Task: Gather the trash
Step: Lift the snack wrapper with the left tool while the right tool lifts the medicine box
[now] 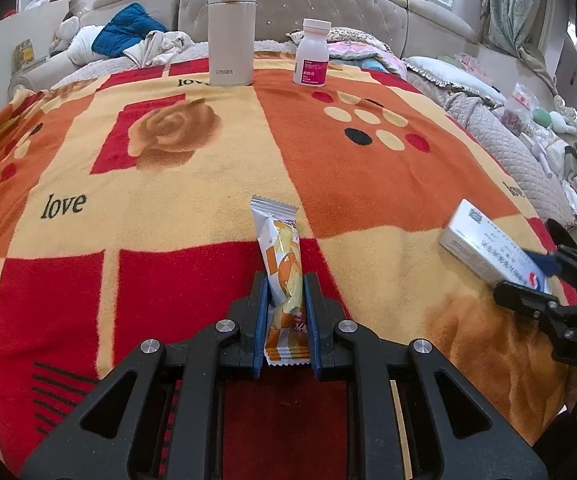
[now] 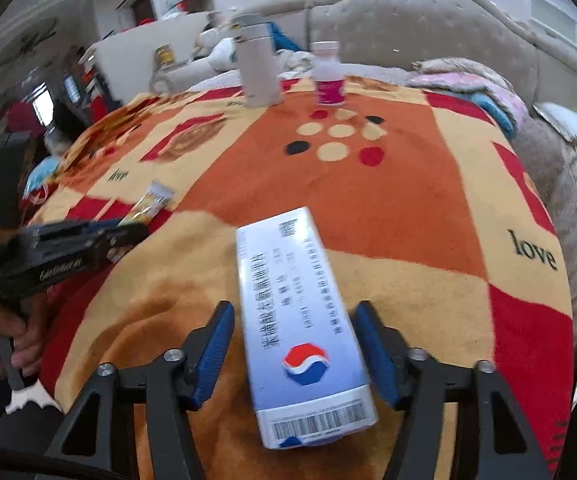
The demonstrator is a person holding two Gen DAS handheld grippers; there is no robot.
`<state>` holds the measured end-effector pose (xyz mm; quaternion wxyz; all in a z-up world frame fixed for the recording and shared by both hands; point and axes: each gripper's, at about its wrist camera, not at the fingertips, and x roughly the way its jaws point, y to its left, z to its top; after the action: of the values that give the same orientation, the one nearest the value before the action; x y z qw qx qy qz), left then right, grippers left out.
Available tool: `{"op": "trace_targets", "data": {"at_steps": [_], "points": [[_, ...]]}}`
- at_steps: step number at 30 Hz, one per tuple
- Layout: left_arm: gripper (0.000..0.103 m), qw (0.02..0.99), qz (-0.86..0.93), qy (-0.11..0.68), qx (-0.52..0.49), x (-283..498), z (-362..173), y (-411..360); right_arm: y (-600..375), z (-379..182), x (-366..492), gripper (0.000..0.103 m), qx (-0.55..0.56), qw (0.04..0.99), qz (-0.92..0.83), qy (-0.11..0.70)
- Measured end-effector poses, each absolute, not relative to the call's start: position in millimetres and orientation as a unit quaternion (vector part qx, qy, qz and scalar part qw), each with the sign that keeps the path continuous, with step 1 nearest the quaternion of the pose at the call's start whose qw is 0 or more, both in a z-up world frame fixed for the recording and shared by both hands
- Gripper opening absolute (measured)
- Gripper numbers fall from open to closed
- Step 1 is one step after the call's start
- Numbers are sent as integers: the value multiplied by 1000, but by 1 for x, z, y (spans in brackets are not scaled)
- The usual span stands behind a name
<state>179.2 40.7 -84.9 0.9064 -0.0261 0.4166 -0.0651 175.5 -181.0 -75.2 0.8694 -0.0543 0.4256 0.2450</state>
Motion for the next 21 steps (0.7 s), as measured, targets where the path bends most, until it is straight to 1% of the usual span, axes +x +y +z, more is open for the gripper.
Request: {"op": "trace_targets", "data": {"at_steps": [4, 12, 21], "points": [[15, 907, -63, 416, -24, 180, -85, 40, -179, -75, 170, 48, -67, 875, 232, 419], [15, 908, -57, 415, -15, 178, -85, 38, -180, -68, 149, 48, -84, 895, 217, 380], [15, 909, -48, 413, -8, 176, -85, 35, -185, -67, 149, 48, -76, 901, 192, 382]]}}
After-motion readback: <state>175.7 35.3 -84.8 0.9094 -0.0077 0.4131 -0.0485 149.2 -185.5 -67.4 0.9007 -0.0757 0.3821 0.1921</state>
